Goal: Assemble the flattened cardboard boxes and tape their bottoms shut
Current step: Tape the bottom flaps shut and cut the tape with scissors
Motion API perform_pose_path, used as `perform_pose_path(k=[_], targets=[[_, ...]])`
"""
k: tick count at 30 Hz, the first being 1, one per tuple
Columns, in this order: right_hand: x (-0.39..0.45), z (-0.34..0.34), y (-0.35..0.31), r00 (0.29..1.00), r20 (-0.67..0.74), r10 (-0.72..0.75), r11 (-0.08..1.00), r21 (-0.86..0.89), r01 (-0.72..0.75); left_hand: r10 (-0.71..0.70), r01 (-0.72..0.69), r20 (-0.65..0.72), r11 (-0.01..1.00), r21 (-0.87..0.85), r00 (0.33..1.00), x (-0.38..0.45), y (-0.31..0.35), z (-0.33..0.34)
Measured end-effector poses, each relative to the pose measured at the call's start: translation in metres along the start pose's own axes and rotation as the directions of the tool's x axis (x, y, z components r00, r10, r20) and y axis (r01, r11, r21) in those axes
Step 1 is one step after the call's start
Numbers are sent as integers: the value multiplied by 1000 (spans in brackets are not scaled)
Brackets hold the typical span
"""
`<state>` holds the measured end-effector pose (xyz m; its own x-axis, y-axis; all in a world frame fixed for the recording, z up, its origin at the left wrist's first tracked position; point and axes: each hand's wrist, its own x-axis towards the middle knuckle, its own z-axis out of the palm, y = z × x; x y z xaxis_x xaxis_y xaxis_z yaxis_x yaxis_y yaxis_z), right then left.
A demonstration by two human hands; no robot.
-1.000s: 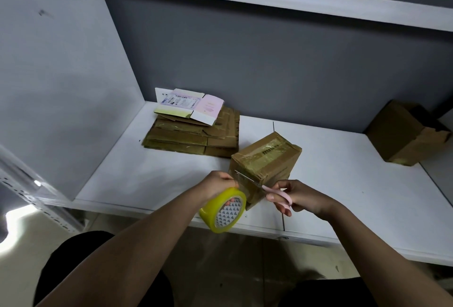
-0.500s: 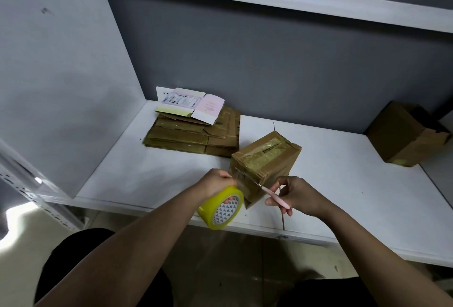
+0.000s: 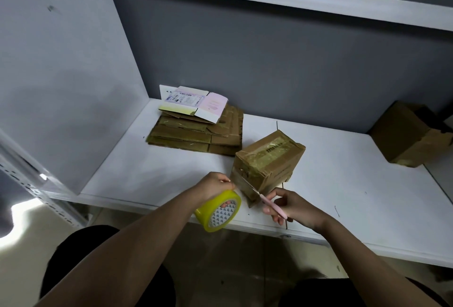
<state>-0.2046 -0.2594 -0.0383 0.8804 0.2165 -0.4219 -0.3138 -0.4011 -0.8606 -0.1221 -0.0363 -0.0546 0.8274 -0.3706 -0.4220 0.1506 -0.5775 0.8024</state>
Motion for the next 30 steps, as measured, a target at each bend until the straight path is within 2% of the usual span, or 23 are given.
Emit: perform_pose_path(k=[3, 6, 11, 14, 16, 17, 19, 22, 25, 28, 30], targets=[[1, 2, 6, 1000, 4, -18, 1000, -23, 18, 4, -4, 6, 999, 40, 1000, -4, -6, -6], [5, 7, 8, 1000, 10, -28, 999, 29, 28, 23, -25, 23, 995, 92, 999, -13, -12, -20], [14, 16, 5, 994, -41, -103, 995, 0, 104, 43, -51, 51, 985, 165, 998, -35, -28, -70], [25, 29, 0, 992, -26, -125, 982, -143, 120, 73, -67, -34, 986, 153, 997, -43, -43, -105], [37, 45, -7, 992, -32, -124, 985, -126, 119, 82, -66, -131, 990, 121, 988, -43, -57, -120], [45, 55, -12, 992, -25, -127, 985, -122, 123, 68, -49, -191, 993, 104, 979, -42, -65, -126], [66, 74, -17, 988, -33, -148, 960, -246, 136, 10, 17, -318, 997, 81, 948, -39, -81, -132], [101, 105, -23, 972, -95, -214, 857, -496, 141, -87, 73, -483, 996, -47, 871, -43, -98, -135], [129, 135, -30, 926, -196, -322, 658, -750, 70, -114, 51, -567, 991, -127, 816, -48, -106, -137], [150, 157, -30, 890, -254, -380, 547, -837, -5, -89, 29, -582, 993, -111, 808, -48, -107, -140], [165, 167, -23, 862, -250, -441, 466, -885, -19, -75, 8, -558, 993, -121, 826, -47, -107, -141]])
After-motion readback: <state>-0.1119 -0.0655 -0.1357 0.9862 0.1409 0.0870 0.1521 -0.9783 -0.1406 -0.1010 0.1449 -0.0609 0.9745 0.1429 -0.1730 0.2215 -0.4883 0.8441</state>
